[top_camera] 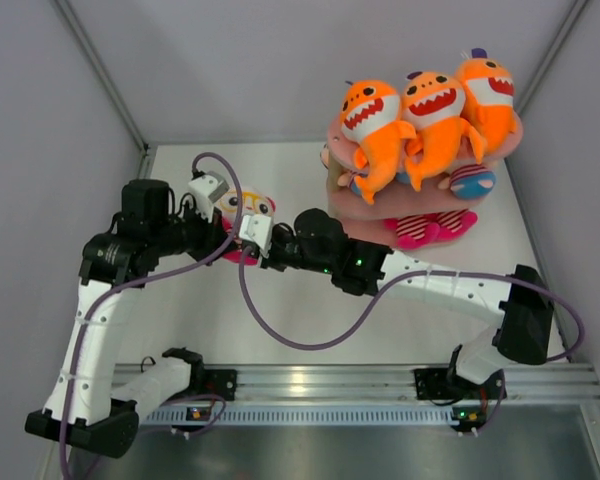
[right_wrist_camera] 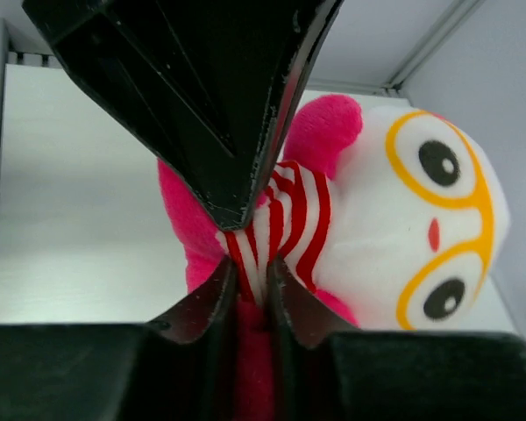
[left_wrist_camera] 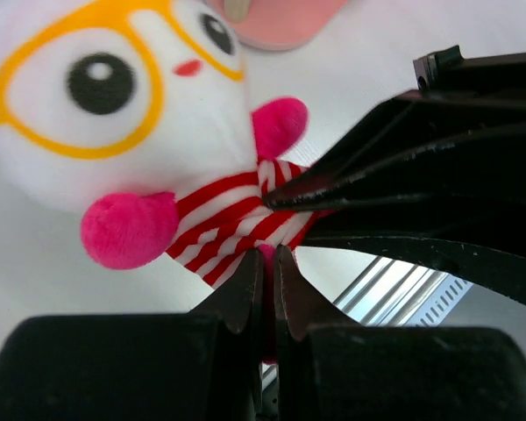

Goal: Place and organize the stuffed toys onto the shelf

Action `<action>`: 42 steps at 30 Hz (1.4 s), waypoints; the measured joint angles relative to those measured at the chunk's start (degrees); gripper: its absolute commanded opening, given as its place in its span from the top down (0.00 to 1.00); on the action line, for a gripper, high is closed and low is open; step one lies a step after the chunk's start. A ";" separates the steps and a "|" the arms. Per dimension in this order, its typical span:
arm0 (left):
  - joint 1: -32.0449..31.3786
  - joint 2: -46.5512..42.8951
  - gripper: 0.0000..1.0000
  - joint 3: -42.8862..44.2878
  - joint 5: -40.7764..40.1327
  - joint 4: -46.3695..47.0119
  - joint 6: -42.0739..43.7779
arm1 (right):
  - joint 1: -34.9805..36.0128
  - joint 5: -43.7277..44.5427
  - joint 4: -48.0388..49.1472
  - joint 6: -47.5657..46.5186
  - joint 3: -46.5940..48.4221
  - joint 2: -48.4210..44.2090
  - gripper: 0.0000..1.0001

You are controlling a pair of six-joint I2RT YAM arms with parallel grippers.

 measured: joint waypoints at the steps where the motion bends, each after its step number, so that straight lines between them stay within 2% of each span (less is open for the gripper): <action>1: 0.00 -0.02 1.00 -0.46 -0.02 0.17 0.02 | 0.24 0.13 0.15 0.37 -0.35 0.07 0.97; 2: 0.00 -0.13 1.00 -1.14 -0.04 0.28 0.07 | 0.55 0.31 0.26 0.83 -0.81 0.07 1.00; 11: -0.13 -1.60 1.00 -9.42 1.68 0.66 0.87 | 1.66 0.55 -0.11 0.83 -6.21 -0.70 1.00; 30: -0.81 -1.14 0.98 -11.39 8.83 1.77 2.14 | 3.26 2.58 1.75 -2.38 -13.05 -7.13 1.00; 31: -0.81 -0.83 0.74 -11.45 8.98 1.77 2.38 | 3.26 2.67 1.73 -2.84 -13.05 -7.06 1.00; 34: -0.81 -0.26 0.31 -11.39 8.66 1.75 3.39 | 3.26 3.23 1.22 -4.33 -13.05 -7.04 1.00; 36: -0.74 0.11 0.19 -11.19 7.56 1.49 3.69 | 3.10 3.85 -0.09 -5.44 -13.05 -7.08 1.00; 39: -0.76 1.79 0.17 -9.46 3.69 0.42 3.08 | 2.54 4.76 -4.33 -7.52 -13.62 -8.13 1.00; 42: -0.74 3.96 0.16 -7.93 -0.83 0.50 2.45 | 2.10 6.38 -13.68 -10.23 -16.70 -13.16 1.00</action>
